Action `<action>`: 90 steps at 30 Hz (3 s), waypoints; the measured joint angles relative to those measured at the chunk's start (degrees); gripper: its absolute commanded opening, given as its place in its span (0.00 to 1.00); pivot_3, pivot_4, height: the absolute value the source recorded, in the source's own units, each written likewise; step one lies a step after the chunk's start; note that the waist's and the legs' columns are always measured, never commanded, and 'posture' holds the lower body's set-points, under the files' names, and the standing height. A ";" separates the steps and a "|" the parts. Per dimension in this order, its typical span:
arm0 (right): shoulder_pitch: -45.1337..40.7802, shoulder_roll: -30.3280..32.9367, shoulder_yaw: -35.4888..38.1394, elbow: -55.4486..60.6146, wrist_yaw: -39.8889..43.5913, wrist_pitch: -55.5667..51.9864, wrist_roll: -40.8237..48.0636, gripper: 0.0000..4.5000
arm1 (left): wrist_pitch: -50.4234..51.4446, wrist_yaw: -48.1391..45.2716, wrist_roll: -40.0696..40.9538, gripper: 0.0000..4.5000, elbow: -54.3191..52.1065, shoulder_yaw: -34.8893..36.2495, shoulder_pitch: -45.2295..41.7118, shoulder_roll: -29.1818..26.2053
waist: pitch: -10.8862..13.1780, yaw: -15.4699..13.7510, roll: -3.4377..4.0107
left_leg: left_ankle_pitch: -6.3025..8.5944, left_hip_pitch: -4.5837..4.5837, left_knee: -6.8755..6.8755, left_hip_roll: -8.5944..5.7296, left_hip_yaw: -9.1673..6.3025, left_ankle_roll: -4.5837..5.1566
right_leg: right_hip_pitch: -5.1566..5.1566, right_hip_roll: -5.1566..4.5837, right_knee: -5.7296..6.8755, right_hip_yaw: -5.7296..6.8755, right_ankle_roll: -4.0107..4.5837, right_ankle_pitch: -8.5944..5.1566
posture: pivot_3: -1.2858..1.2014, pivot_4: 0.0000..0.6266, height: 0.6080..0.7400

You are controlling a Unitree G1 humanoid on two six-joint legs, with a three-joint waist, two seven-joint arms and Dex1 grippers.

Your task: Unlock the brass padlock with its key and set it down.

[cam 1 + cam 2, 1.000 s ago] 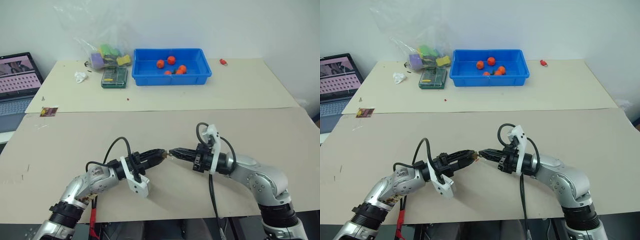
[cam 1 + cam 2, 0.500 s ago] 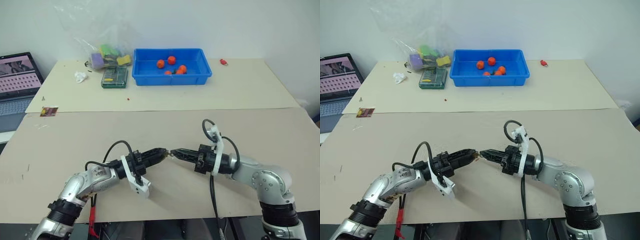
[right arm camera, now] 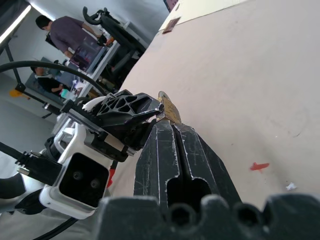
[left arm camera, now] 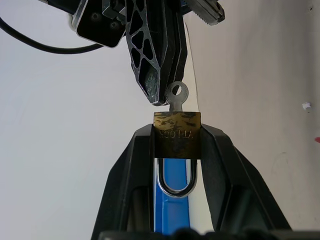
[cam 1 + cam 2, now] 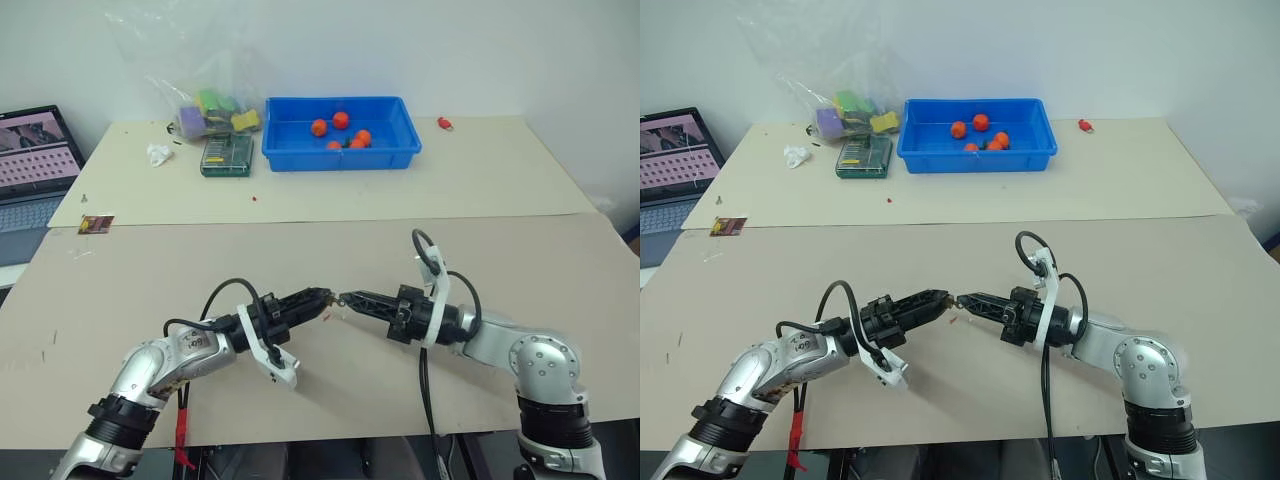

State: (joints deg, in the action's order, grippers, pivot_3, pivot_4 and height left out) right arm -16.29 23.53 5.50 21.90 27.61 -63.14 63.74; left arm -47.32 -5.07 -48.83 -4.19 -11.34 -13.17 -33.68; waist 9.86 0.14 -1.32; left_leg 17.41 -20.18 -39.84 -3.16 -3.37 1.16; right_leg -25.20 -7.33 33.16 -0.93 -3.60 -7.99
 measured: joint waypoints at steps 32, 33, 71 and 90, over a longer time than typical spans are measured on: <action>-0.49 6.43 -1.93 3.36 8.45 8.29 -6.84 0.47 | 1.96 -1.18 5.51 0.18 -1.53 -1.09 -1.71 0.54 | 0.00 0.25 0.00 | 0.00 -0.01 0.00 0.00 0.00 0.00 | 0.01 0.00 -0.02 0.00 0.01 0.01 | 0.52 0.24 1.00; -0.50 6.43 -1.92 3.36 8.45 8.30 -6.82 0.47 | 1.94 -1.18 5.51 0.18 -1.53 -1.10 -1.71 0.51 | 0.00 0.24 0.00 | 0.00 -0.01 0.00 0.00 0.00 0.00 | 0.00 0.00 -0.02 0.00 0.01 0.01 | 0.52 0.24 1.00; -6.87 11.23 -4.01 0.71 -7.57 4.14 8.30 0.25 | 1.96 1.20 9.99 0.18 7.44 -2.51 -8.96 0.91 | 0.00 0.67 -0.01 | 0.01 -0.06 0.03 0.02 -0.01 0.03 | -0.01 0.00 0.03 0.04 0.00 0.06 | 0.52 0.24 1.00; -3.88 13.36 -4.97 0.00 3.61 8.07 -7.10 0.56 | 8.71 -15.63 27.28 0.18 7.95 -5.52 -2.38 2.89 | 0.00 0.51 0.00 | 0.01 -0.03 -0.03 0.01 0.01 0.02 | 0.01 0.00 -0.05 0.01 0.01 0.06 | 0.52 0.24 1.00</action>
State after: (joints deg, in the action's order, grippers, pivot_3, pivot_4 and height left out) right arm -20.17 36.89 0.53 21.90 31.22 -55.08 56.64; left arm -38.61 -20.70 -21.55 3.75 -16.86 -15.54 -30.79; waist 9.86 0.65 -1.33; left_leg 17.42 -20.21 -39.87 -3.15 -3.37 1.18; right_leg -25.19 -7.33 33.11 -0.92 -3.59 -7.93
